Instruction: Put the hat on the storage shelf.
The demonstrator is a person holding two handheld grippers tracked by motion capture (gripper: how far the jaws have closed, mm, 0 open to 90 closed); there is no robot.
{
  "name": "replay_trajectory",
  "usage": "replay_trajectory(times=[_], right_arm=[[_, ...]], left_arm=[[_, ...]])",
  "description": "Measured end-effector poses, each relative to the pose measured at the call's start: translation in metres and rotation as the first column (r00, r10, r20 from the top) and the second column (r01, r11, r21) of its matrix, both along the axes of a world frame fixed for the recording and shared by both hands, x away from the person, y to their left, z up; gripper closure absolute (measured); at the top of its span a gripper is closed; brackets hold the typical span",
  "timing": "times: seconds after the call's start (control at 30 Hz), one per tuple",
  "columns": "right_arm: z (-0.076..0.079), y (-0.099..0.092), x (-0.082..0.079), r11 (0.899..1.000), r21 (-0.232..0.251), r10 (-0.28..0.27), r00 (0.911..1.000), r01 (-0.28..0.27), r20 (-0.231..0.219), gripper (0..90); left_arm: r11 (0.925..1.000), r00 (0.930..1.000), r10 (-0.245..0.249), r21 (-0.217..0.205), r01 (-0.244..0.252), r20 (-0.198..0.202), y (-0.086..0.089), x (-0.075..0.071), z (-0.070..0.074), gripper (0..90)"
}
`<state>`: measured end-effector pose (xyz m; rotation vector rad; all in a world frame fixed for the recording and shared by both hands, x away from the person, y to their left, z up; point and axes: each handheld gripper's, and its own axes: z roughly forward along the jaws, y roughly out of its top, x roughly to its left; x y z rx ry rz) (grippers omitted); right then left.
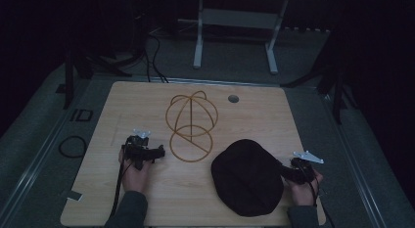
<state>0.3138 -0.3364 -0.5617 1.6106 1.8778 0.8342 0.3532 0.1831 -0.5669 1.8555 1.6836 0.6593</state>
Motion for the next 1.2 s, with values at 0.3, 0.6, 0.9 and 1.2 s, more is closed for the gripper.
replay_trajectory(times=[0.3, 0.6, 0.9, 1.2], right_arm=[[0.0, 0.0, 0.0, 1.0, 0.0, -0.001, 1.0, 0.001, 0.0, 28.7], [0.008, -0.008, -0.002, 0.998, 0.056, 0.025, 0.9993, -0.023, -0.028, 44.5], [0.026, -0.003, -0.004, 0.997, 0.053, 0.058, 0.9983, -0.058, -0.002, 40.4], [0.048, 0.004, -0.007, 0.997, 0.051, 0.052, 0.9983, -0.053, 0.025, 35.2]], left_arm=[[1.0, 1.0, 0.002, 0.0, -0.002, -0.001, 0.0, 0.0, 0.0, 0.7], [1.0, 1.0, 0.002, -0.001, -0.002, 0.0, 0.0, 0.0, 0.0, 0.7], [1.0, 1.0, 0.001, 0.0, -0.001, -0.001, 0.0, 0.0, 0.0, 0.7], [1.0, 1.0, 0.002, -0.001, -0.002, 0.0, 0.0, 0.0, 0.0, 0.7]])
